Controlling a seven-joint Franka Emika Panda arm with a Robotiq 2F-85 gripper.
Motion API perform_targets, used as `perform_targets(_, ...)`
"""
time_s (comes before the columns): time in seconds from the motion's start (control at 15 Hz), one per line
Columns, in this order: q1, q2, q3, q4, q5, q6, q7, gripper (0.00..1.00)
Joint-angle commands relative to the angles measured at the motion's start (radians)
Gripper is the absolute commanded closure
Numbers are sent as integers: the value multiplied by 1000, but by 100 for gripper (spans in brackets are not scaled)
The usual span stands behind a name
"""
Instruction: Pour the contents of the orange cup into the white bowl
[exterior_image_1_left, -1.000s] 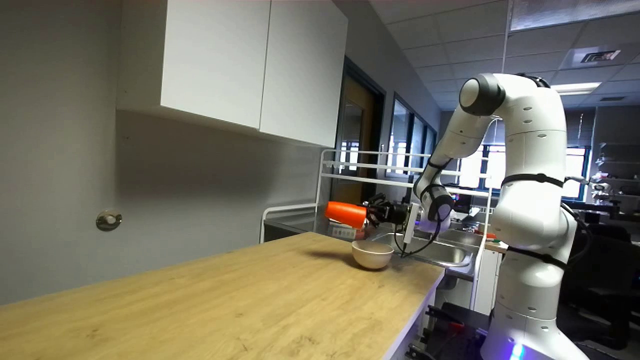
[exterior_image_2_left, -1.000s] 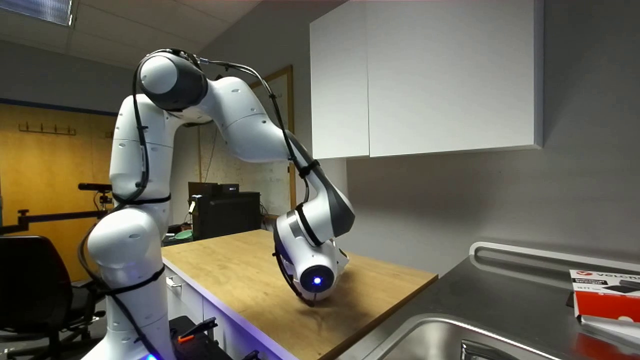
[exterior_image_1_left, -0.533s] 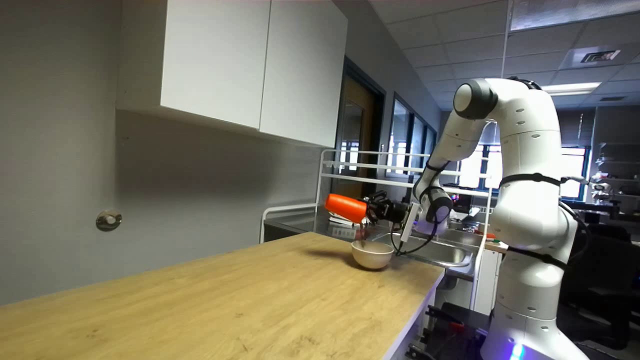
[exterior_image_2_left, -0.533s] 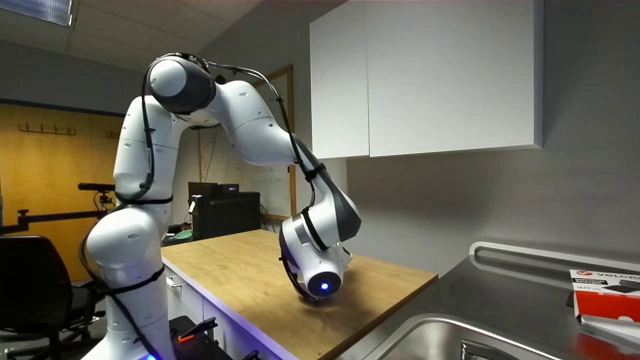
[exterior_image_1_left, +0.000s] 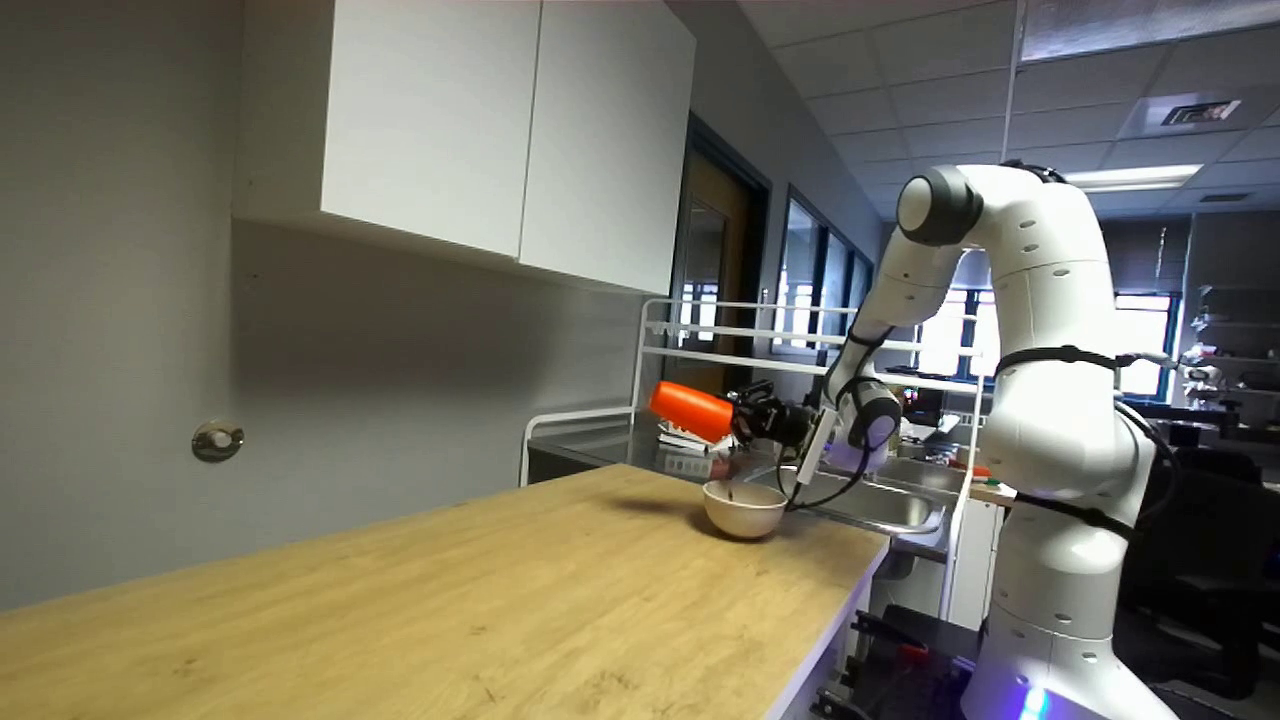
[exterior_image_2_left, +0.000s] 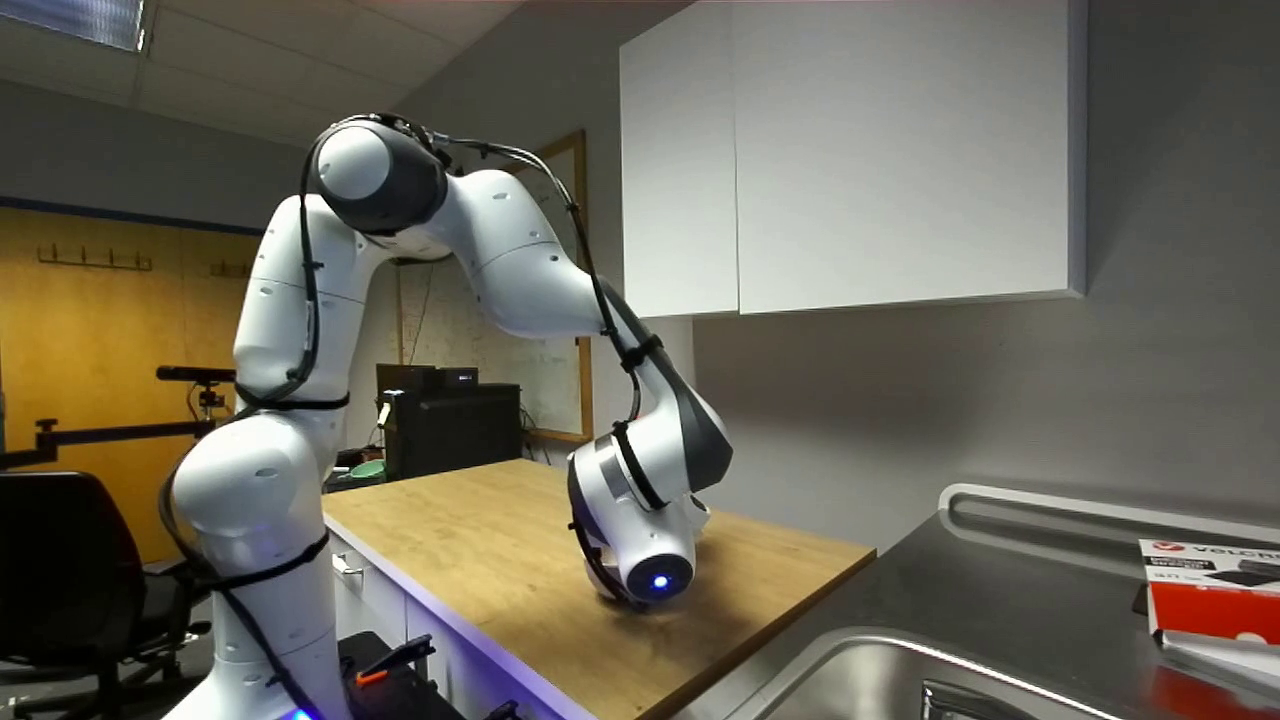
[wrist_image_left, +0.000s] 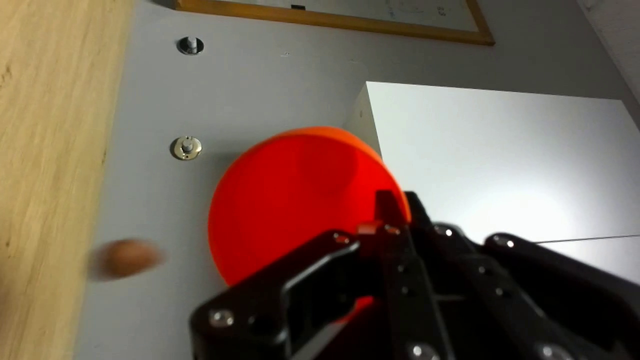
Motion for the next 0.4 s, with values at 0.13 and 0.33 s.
perform_targets(0.13,0,26,-8,36,-6,-41,-28,98)
perform_targets(0.33,0,30,-11,42,-19,-37,-43,98)
